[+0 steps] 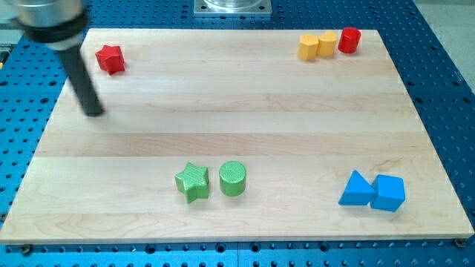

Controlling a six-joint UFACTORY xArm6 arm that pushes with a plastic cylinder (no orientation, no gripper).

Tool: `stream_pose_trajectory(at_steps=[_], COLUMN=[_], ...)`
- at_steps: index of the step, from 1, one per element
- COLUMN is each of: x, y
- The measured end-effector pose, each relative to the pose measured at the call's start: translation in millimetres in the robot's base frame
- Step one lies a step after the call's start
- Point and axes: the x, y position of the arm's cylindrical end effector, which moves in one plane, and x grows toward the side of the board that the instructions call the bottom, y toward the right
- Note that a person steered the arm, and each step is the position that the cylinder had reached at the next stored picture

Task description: Move the red star at the bottom left of the hexagon

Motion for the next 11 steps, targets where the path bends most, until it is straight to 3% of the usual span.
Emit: stream_pose_trajectory(at_steps=[1, 3, 5, 6, 7, 9, 11], x=[-40, -111, -110, -116, -135, -102, -116], y=[-36, -4, 113, 66, 63, 253, 168])
